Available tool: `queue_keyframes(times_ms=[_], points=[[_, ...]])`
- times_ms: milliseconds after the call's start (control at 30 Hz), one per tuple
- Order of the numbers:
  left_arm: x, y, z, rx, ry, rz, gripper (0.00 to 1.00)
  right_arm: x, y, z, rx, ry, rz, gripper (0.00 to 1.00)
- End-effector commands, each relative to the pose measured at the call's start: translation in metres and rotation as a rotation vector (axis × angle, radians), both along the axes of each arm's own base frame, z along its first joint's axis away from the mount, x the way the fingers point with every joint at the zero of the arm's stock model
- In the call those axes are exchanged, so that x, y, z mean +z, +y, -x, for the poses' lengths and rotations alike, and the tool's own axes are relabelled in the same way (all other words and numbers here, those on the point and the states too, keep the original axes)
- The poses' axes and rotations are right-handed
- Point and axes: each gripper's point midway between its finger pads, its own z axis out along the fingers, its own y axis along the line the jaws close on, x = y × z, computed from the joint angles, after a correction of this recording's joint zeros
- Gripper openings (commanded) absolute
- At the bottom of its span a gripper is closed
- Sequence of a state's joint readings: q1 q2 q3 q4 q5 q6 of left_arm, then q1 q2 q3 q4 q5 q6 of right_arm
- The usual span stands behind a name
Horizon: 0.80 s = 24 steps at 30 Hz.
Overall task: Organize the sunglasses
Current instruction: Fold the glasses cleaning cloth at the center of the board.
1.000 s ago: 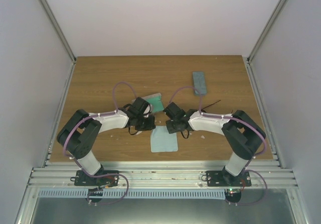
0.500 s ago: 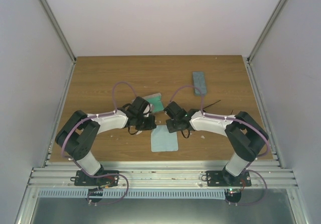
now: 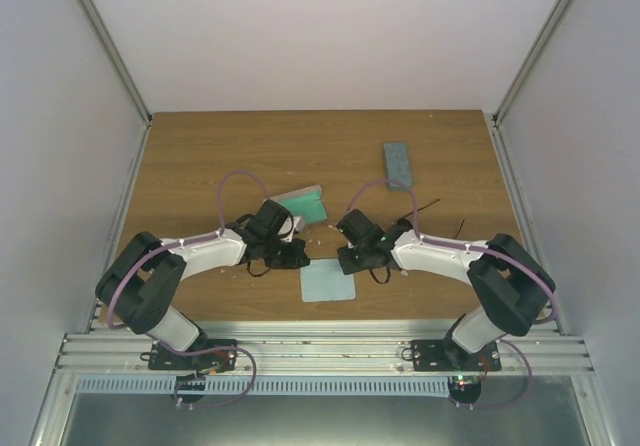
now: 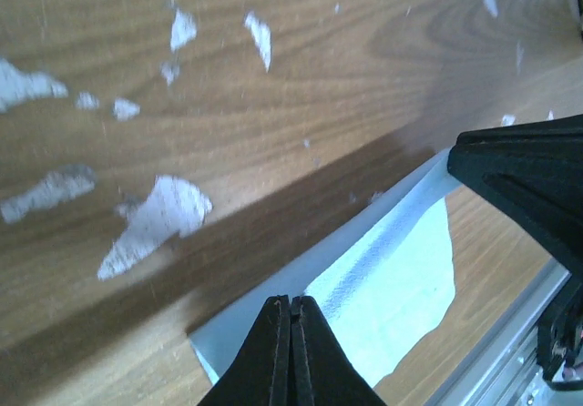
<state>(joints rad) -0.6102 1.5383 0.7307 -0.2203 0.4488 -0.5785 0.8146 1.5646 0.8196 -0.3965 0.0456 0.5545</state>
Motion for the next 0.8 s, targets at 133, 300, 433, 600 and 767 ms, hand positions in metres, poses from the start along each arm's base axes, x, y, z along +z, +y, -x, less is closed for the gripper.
queue_keyframes(times_ms=[133, 300, 433, 600, 767], points=[[0.004, 0.001, 0.018, -0.052, 0.005, 0.057, 0.0, 0.003, 0.001, 0.021, 0.037, 0.054, -0.062, 0.01], [0.003, 0.001, 0.027, -0.071, 0.024, 0.077, 0.0, 0.004, -0.003, 0.026, 0.04, 0.063, -0.056, 0.01], [0.003, -0.001, 0.032, -0.089, 0.035, 0.093, 0.0, 0.002, -0.009, 0.03, 0.036, 0.075, -0.04, 0.01], [-0.002, -0.001, 0.039, -0.105, 0.051, 0.084, 0.0, 0.0, -0.014, 0.03, 0.025, 0.072, -0.01, 0.01], [-0.012, 0.0, 0.045, -0.124, 0.073, 0.055, 0.0, -0.003, -0.013, 0.033, 0.043, 0.089, -0.01, 0.0]])
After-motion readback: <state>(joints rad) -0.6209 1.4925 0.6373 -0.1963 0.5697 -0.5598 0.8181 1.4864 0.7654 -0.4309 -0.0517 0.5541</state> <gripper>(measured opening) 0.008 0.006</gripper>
